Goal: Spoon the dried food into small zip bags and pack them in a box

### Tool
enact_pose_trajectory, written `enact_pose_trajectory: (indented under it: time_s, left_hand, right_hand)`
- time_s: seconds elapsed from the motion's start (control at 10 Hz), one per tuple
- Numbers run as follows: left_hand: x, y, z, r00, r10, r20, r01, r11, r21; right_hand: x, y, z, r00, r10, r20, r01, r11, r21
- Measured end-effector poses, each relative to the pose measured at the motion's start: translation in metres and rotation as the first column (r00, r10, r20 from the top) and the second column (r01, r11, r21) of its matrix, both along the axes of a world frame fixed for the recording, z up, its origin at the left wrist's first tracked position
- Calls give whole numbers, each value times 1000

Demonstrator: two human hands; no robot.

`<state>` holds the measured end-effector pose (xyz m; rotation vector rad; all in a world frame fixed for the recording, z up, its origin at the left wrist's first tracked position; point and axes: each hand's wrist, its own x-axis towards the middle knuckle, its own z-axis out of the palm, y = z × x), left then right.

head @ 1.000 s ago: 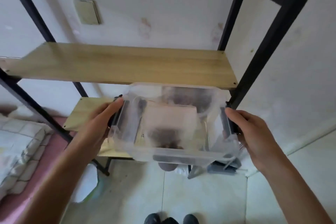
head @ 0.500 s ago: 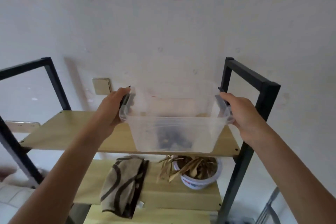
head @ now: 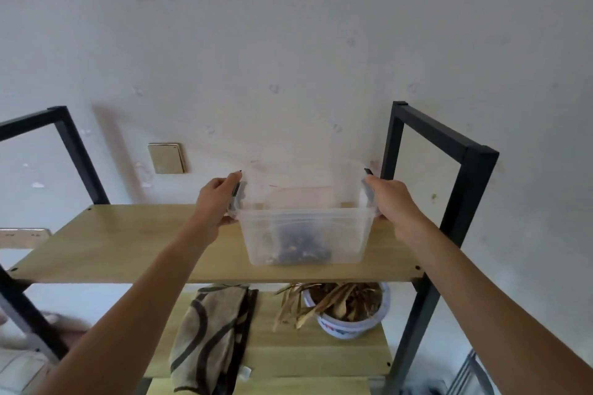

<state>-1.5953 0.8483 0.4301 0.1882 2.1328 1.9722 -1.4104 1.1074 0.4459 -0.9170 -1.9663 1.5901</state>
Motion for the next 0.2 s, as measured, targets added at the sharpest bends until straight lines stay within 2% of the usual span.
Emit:
enact_pose_trajectory:
  time_s: [0.1,0.2]
  left_hand:
    - [-1,-1,8,998,-15,-57,9,994,-113]
    - [7,-8,25,943,65,-327,-150,959,-242]
  right_hand:
    - [0,3,1,1000,9,-12,-9,1000,-11]
    - [14,-4,6,998,26,-59,-14,980,199]
